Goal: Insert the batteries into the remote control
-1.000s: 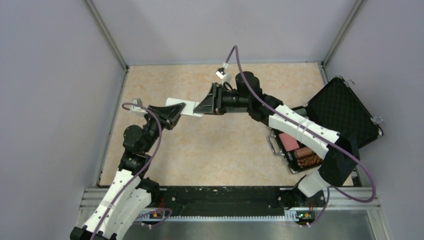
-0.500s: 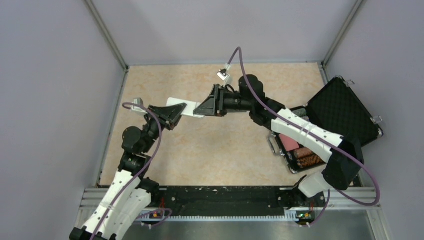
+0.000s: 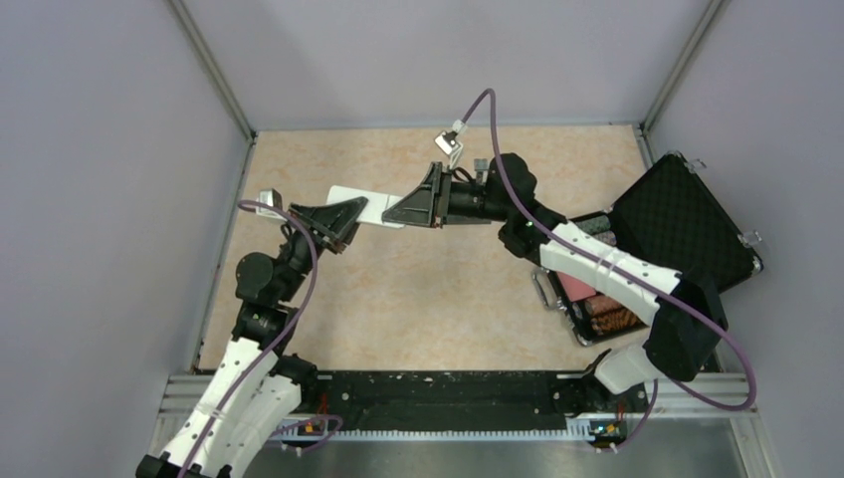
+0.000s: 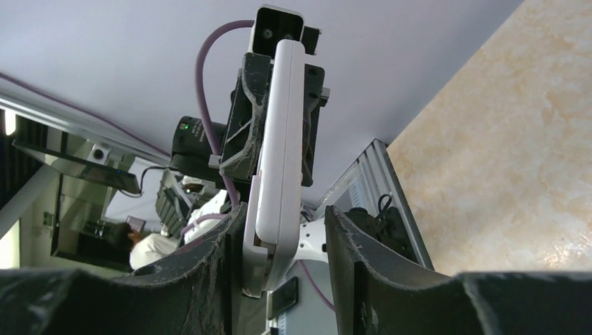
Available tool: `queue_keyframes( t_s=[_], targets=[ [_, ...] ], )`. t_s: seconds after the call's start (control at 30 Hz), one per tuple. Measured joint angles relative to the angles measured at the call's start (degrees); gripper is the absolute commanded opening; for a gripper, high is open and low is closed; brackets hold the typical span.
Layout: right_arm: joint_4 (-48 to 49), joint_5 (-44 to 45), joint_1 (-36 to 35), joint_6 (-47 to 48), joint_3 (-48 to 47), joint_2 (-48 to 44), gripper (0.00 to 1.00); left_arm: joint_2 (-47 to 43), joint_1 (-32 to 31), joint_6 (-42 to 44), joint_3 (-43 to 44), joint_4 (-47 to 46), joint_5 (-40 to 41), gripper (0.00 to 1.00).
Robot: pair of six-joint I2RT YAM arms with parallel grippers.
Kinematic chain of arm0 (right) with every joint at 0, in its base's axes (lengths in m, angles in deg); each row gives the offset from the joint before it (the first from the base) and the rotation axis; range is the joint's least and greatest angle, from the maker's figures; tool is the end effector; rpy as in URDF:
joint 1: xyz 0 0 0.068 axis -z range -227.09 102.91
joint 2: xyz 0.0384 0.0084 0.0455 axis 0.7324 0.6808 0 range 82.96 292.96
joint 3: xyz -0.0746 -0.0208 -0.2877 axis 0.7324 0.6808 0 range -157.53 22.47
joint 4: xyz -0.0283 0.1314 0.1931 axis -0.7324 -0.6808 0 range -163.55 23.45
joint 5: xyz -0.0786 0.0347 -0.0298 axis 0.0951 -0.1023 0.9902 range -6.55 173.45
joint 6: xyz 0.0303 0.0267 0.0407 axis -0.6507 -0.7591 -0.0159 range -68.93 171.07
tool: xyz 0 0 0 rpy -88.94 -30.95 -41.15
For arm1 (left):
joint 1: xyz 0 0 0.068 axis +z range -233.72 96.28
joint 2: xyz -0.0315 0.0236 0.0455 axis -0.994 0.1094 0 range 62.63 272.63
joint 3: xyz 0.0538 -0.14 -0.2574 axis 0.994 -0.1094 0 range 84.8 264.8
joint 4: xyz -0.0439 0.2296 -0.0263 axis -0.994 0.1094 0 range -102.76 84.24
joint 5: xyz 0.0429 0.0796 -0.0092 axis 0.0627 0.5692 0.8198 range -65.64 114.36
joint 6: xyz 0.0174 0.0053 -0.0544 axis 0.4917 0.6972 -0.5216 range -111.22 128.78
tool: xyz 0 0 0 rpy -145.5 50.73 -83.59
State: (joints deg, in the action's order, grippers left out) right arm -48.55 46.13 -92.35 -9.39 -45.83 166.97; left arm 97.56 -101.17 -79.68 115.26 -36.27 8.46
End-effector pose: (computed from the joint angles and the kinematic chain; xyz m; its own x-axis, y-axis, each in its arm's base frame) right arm 0.2086 0.2452 0.4051 -0.8486 0.1266 -0.5137 -0.5131 0.0392 0.8574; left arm 0.1017 -0.0437 0.3592 -0.5269 -0.8421 -0.1147 0.3254 -0.0752 -0.9426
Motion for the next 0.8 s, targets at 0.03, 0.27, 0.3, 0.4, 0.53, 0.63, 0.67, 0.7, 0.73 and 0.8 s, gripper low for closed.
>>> queue_keyframes(
  t_s=[0.03,0.27,0.3,0.4,0.53,0.63,0.67,0.7,0.73,0.8],
  targets=[
    [0.94,-0.26,0.00,-0.35,0.04,0.04,0.42,0.13,0.00,-0.04,0.35,-0.04,-0.17,0.00],
    [4.72,-1.75,-0.11,-2.78,0.04,1.42,0.40,0.42,0.13,0.09,0.68,-0.87,-0.37,0.00],
    [5.22,-1.92,-0.11,-3.19,0.02,1.73,0.39,0.61,0.17,0.11,0.68,-0.94,-0.37,0.00],
    [6.21,-2.23,-0.20,-4.17,0.00,2.49,0.38,1.46,0.17,0.11,0.68,-1.75,-0.37,0.00],
    [7.08,-2.12,-0.66,-5.55,-0.02,3.21,0.38,2.80,0.17,0.15,0.72,-3.06,-0.63,0.00],
    [7.34,-1.79,-0.96,-6.25,-0.02,3.43,0.40,2.91,0.17,0.44,0.85,-2.99,-0.68,0.00],
    [7.37,-1.55,-1.07,-6.43,-0.02,3.43,0.41,2.82,0.17,0.55,0.92,-2.84,-0.59,0.00],
    [7.37,-1.36,-1.14,-6.62,-0.02,3.43,0.42,2.62,0.17,0.59,0.96,-2.54,-0.48,0.00],
    [7.32,-1.18,-1.18,-6.67,-0.02,3.43,0.42,2.21,0.17,0.68,0.98,-1.95,-0.15,0.00],
    [6.88,-0.76,-1.38,-6.67,-0.07,3.45,0.44,1.14,0.13,0.96,1.05,-0.17,0.55,0.00]
  ],
)
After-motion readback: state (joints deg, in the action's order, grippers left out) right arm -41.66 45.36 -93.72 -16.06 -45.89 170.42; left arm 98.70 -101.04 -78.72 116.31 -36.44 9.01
